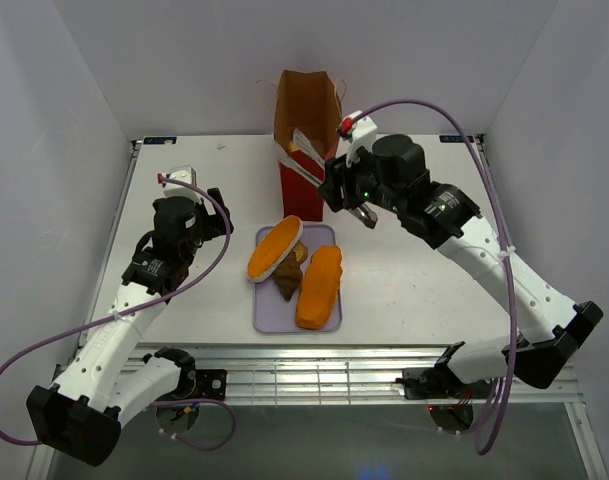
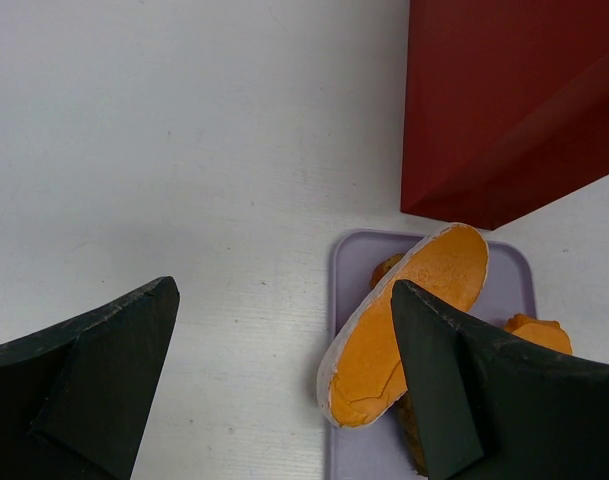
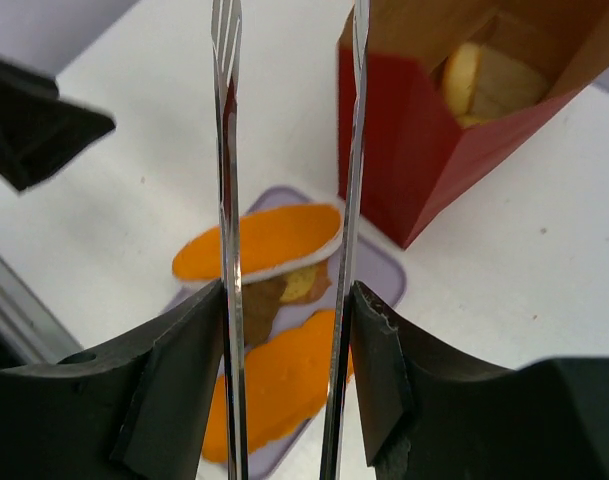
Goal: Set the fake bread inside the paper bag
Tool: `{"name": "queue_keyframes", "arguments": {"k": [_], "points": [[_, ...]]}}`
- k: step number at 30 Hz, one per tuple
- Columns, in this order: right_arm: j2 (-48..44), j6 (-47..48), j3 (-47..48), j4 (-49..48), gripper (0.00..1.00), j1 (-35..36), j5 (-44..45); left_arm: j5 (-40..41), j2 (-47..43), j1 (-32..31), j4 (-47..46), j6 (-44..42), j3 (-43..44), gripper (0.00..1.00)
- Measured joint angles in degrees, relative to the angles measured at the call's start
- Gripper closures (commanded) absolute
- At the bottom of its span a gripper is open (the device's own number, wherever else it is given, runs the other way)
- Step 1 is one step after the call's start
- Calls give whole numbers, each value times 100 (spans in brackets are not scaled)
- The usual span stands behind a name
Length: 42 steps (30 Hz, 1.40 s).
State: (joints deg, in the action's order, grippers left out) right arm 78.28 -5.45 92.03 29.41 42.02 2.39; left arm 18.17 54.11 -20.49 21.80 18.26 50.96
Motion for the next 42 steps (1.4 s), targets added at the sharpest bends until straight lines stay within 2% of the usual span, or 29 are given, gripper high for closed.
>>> {"name": "queue_keyframes", "arguments": {"k": [8, 14, 21, 31, 36, 42], "points": [[-601, -232, -1425, 17, 44, 1156, 459, 31, 2, 0, 0, 0, 0, 2], [-925, -826, -2389, -256, 45, 1554, 804, 46, 2, 0, 0, 0, 0, 2], [-1182, -1497, -3453, -518, 43, 1554, 960, 37, 2, 0, 0, 0, 0, 2], [-1329, -2315, -4048, -883, 40, 1475, 1095, -85, 2, -4, 0, 4, 0, 2], [-1373, -2599, -4317, -1198, 40, 1082, 835, -129, 2, -15, 0, 4, 0, 2], [-1432, -2787, -4660, -1821, 40, 476, 125, -192, 2, -33, 0, 4, 0, 2]]}}
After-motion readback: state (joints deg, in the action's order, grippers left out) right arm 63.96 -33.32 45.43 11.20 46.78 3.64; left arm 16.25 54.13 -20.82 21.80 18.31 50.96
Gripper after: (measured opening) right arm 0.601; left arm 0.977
